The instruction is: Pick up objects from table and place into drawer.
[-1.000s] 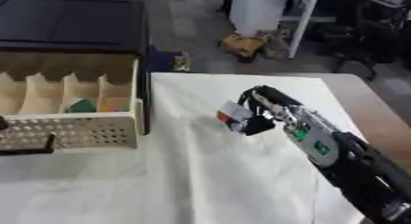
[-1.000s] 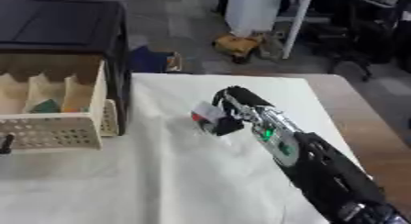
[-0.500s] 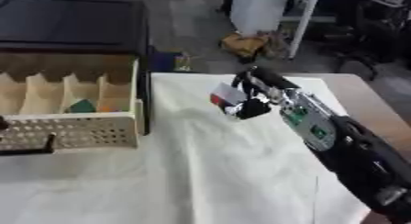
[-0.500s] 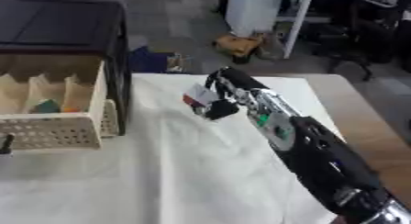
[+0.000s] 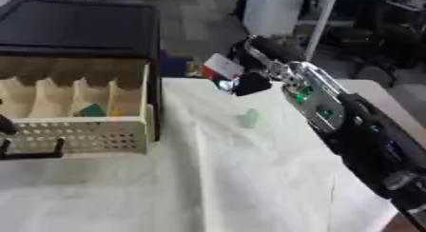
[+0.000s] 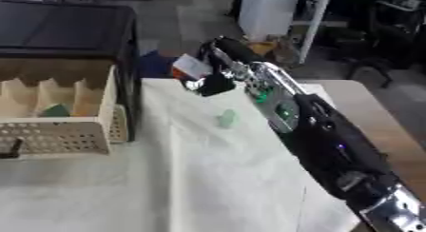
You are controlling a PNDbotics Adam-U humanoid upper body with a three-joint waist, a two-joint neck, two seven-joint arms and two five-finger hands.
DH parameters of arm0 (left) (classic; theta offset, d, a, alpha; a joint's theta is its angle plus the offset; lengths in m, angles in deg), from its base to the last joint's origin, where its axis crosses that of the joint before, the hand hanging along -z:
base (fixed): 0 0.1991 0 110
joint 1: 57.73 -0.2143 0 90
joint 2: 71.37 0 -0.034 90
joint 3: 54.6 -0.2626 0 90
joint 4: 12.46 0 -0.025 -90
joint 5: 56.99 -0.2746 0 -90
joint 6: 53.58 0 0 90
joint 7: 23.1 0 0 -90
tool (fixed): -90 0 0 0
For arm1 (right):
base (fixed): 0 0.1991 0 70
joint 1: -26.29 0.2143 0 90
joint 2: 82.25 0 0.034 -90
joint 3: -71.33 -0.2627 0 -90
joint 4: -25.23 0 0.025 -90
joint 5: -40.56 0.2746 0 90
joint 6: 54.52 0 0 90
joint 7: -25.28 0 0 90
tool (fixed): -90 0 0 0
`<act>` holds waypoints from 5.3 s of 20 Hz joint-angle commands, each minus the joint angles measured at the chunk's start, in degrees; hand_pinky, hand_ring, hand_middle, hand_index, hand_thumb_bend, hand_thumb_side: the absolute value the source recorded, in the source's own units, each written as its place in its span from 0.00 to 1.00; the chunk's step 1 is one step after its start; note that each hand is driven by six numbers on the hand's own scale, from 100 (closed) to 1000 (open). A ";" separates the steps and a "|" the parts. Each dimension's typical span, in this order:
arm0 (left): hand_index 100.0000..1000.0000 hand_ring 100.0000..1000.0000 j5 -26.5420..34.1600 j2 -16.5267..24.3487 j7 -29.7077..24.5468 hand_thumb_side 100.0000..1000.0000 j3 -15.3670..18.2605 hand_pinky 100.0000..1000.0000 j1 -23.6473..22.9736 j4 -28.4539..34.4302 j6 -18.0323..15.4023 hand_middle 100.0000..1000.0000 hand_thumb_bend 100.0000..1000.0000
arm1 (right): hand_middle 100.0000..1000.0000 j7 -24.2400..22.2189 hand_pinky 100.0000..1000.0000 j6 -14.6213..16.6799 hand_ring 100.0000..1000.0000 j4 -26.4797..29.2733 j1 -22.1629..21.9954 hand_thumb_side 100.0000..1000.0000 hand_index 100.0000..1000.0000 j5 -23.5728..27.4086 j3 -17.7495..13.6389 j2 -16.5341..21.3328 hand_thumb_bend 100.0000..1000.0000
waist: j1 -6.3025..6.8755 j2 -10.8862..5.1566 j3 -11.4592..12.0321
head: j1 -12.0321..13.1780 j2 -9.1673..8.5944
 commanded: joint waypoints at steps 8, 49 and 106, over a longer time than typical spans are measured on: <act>0.65 0.45 1.01 0.35 0.12 1.00 -0.23 0.47 0.49 0.22 0.29 0.53 0.03 | 0.20 1.33 0.52 -0.87 0.46 2.50 6.28 0.45 0.53 1.70 -1.44 -1.46 0.02 | 0.27 -1.56 0.46 | 0.85 -0.88; 0.65 0.46 3.09 -0.32 -0.29 1.00 -0.91 0.47 1.38 0.22 1.14 0.53 0.03 | 0.19 0.11 0.51 2.34 0.44 -0.47 14.16 0.45 0.54 3.22 -0.75 -15.89 0.02 | 0.59 -2.83 3.25 | 0.53 -2.86; 0.64 0.45 1.53 -1.32 -1.15 1.00 -1.42 0.46 0.70 0.22 0.68 0.52 0.03 | 0.49 -0.61 0.58 6.10 0.61 0.91 10.17 0.62 0.80 -3.41 -2.17 -15.23 0.37 | 1.55 -1.97 2.88 | 0.47 -1.53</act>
